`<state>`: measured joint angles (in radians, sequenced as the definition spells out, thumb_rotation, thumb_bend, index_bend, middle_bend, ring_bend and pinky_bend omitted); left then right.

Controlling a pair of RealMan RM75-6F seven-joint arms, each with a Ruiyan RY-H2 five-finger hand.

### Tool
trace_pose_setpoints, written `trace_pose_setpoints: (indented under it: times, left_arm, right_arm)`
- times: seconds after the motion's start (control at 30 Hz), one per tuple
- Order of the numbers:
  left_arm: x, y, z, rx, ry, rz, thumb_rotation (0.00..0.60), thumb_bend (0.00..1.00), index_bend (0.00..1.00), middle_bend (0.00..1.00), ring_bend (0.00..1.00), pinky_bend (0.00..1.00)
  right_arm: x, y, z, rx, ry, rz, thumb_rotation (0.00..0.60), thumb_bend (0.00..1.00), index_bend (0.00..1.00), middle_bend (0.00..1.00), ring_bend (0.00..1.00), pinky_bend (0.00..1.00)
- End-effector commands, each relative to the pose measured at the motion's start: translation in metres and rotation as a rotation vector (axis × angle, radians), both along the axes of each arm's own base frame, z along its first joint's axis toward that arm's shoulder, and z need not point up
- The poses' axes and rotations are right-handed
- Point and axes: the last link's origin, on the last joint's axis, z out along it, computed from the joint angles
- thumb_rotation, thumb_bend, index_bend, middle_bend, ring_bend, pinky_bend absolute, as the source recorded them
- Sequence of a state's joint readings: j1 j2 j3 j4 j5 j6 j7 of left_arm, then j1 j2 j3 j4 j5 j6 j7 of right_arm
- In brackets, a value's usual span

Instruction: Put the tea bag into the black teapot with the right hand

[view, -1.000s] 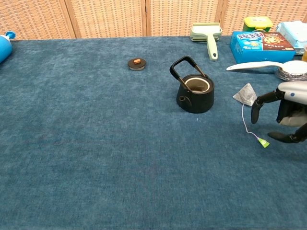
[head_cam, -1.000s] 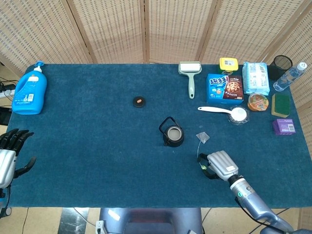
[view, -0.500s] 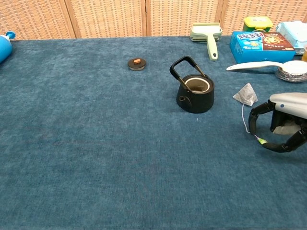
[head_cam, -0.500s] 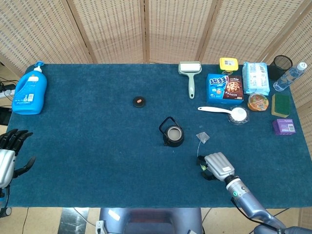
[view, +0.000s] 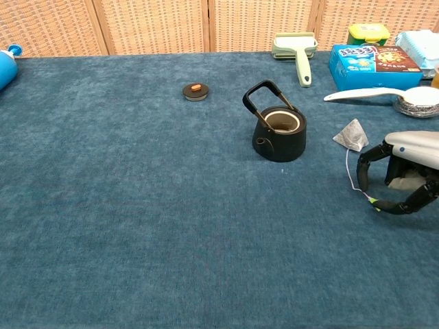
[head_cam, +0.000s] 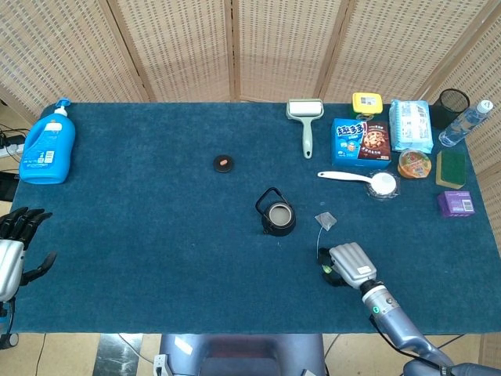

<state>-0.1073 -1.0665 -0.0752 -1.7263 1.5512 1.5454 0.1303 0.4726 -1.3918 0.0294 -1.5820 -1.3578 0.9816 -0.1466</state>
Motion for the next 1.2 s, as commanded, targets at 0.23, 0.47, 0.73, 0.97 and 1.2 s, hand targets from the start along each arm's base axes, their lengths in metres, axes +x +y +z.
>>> trace_pose_setpoints:
  times: [0.23, 0.47, 0.73, 0.97, 1.2]
  left_arm:
    - [0.0, 0.0, 0.0, 0.0, 0.0, 0.0, 0.6, 0.32, 0.19, 0.19, 0.12, 0.15]
    - [0.001, -0.001, -0.001, -0.001, -0.002, -0.002, 0.6, 0.32, 0.19, 0.19, 0.12, 0.15]
    - [0.001, 0.0, -0.002, -0.002, -0.001, -0.002, 0.6, 0.32, 0.19, 0.19, 0.12, 0.15]
    - [0.002, 0.0, -0.002, -0.004, -0.002, -0.004, 0.6, 0.32, 0.19, 0.19, 0.12, 0.15]
    - [0.0, 0.0, -0.002, -0.001, -0.002, 0.0, 0.6, 0.32, 0.19, 0.19, 0.12, 0.15]
  right_arm:
    - [-0.004, 0.0, -0.001, -0.004, 0.014, -0.006, 0.6, 0.39, 0.48, 1.0, 1.0, 1.0]
    - [-0.008, 0.0, -0.001, -0.007, 0.028, -0.012, 0.6, 0.39, 0.48, 1.0, 1.0, 1.0]
    - [-0.011, -0.001, -0.002, -0.005, 0.046, -0.017, 0.6, 0.39, 0.48, 1.0, 1.0, 1.0]
    - [-0.011, 0.0, -0.003, -0.003, 0.05, -0.014, 0.6, 0.39, 0.48, 1.0, 1.0, 1.0]
    - [-0.008, -0.002, -0.004, -0.002, 0.056, -0.008, 0.6, 0.39, 0.48, 1.0, 1.0, 1.0]
